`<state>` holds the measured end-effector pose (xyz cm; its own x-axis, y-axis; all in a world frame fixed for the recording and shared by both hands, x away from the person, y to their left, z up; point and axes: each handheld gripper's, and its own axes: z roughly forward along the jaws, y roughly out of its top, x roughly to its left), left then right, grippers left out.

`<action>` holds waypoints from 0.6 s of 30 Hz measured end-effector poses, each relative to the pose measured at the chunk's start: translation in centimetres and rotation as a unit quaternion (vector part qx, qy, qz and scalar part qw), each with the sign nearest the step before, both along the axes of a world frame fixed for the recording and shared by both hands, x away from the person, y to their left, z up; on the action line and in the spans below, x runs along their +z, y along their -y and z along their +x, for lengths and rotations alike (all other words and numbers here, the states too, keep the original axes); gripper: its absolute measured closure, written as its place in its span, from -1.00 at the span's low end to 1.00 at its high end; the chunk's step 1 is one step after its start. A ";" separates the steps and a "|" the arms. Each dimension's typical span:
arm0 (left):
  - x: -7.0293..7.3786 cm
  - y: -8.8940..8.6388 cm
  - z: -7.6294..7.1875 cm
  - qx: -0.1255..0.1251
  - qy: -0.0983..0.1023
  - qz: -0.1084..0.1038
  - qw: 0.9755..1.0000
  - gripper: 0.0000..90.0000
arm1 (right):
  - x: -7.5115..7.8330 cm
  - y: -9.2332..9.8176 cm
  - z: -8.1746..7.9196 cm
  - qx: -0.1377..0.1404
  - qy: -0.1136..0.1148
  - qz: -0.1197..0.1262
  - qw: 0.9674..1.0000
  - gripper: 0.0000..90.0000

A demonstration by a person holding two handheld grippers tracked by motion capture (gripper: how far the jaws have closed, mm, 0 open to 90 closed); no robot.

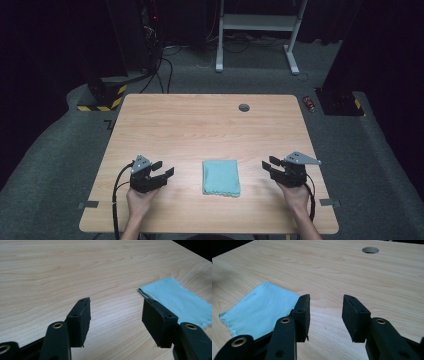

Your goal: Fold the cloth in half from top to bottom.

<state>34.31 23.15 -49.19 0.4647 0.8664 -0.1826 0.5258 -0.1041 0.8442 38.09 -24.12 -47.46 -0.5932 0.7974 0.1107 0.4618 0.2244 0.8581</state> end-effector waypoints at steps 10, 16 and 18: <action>-0.7 -0.8 -0.3 0.014 -0.007 0.002 1.000 -0.12 | -0.5 1.0 -0.6 -0.015 -0.003 -0.007 1.000 0.29; -1.0 -1.1 -0.4 0.020 -0.009 0.003 1.000 -0.12 | -0.8 1.5 -0.8 -0.023 -0.005 -0.011 1.000 0.29; -1.1 -1.2 -0.4 0.020 -0.011 0.000 1.000 -0.12 | -0.8 1.7 -0.9 -0.025 -0.006 -0.011 1.000 0.29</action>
<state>33.87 24.37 -50.25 0.4259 0.8841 -0.1923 0.5474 -0.0826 0.8328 37.16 -25.79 -48.27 -0.5514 0.8282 0.1004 0.4835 0.2192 0.8475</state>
